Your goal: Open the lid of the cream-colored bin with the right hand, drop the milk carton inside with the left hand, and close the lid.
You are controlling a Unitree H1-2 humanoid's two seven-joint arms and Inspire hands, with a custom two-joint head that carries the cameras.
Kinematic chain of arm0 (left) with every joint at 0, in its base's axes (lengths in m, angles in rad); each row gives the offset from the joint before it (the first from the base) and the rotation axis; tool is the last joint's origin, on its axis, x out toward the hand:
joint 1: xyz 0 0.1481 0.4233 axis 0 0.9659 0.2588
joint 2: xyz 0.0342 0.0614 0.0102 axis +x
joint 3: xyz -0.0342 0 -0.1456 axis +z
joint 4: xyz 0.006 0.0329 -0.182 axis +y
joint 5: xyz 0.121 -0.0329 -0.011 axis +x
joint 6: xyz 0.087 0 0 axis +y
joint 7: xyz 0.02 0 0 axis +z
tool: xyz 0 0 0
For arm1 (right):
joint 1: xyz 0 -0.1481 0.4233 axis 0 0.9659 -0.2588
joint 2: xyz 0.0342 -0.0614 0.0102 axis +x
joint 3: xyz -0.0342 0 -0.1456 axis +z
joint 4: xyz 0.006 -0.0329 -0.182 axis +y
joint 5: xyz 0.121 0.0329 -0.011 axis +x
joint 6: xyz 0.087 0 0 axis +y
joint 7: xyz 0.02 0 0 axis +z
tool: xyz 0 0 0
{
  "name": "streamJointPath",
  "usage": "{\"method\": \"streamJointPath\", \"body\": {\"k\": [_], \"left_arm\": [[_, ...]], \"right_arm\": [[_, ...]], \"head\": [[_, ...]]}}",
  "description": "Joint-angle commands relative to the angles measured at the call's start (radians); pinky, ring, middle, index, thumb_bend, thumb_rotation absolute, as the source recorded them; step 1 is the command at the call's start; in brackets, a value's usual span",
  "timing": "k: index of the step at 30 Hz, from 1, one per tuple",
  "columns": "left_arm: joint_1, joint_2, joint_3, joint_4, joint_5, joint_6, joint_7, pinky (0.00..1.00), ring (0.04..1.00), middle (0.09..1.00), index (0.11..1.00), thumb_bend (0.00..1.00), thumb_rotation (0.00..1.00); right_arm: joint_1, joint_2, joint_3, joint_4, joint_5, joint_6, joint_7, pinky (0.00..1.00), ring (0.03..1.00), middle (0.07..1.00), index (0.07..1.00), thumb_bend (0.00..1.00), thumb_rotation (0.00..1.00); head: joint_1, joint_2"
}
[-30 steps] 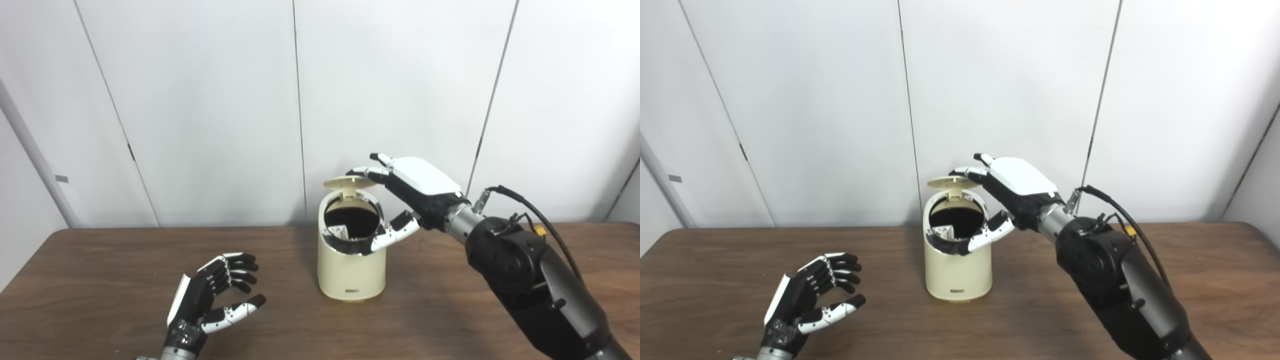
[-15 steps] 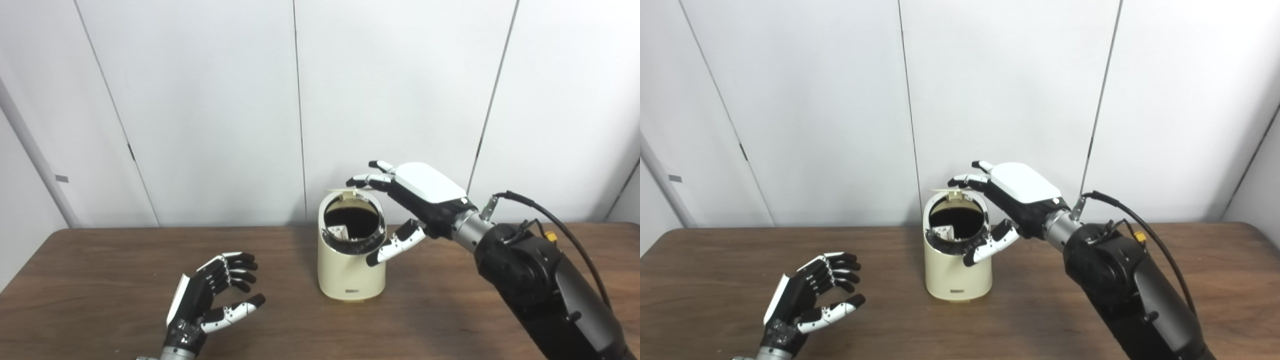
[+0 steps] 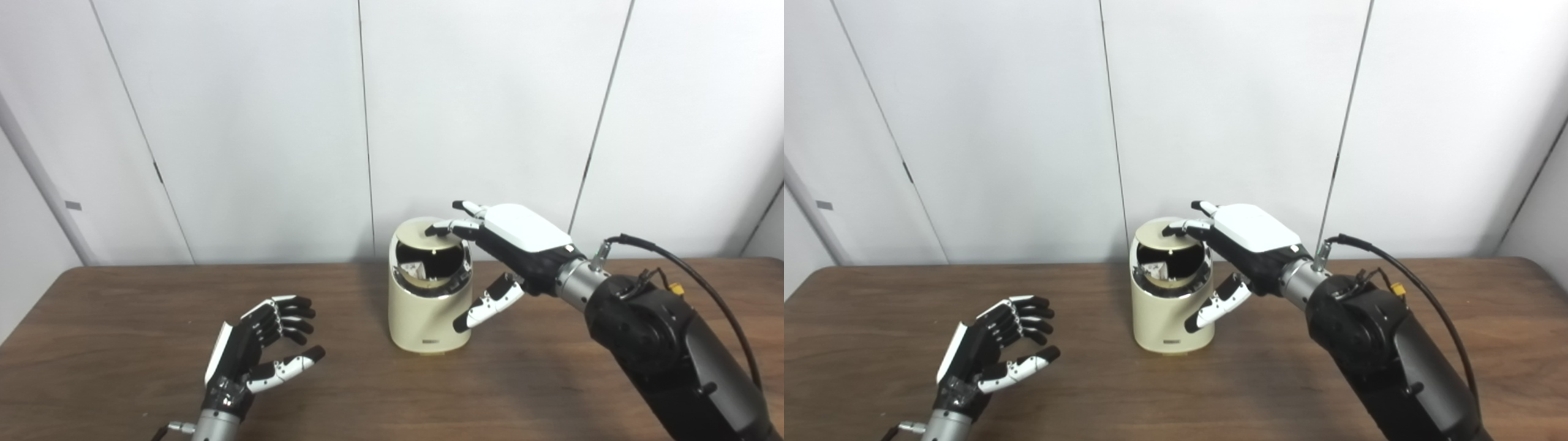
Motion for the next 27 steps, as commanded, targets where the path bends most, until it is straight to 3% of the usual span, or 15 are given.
{"method": "streamJointPath", "body": {"k": [1, 8, 18, 27], "left_arm": [[0.012, -0.005, 0.0, -0.009, -0.009, -0.003, 0.003, 0.5, 0.57, 0.641, 0.68, 0.69, 0.0], [0.011, -0.004, 0.0, -0.007, -0.003, -0.012, 0.005, 0.5, 0.569, 0.64, 0.682, 0.69, 0.0], [0.016, -0.009, 0.003, -0.014, -0.011, -0.006, 0.005, 0.5, 0.57, 0.639, 0.68, 0.7, 0.0], [0.018, -0.011, 0.003, -0.016, -0.014, -0.004, 0.002, 0.49, 0.568, 0.64, 0.683, 0.69, 0.0]], "right_arm": [[-0.027, -0.007, -0.021, -0.026, 0.007, -0.021, -0.007, 0.97, 0.994, 0.834, 0.844, 0.81, 0.34], [-0.017, -0.008, -0.008, -0.03, -0.009, -0.026, 0.013, 1.0, 0.984, 0.824, 0.845, 0.8, 0.38], [0.008, -0.002, -0.004, -0.027, 0.015, -0.042, 0.026, 1.0, 0.993, 0.825, 0.845, 0.81, 0.34], [0.019, -0.016, 0.033, -0.022, -0.061, -0.075, 0.035, 0.99, 0.984, 0.822, 0.852, 0.8, 0.34]], "head": [[0.0, 0.002], [0.003, 0.008], [0.008, 0.01], [0.011, 0.008]]}}
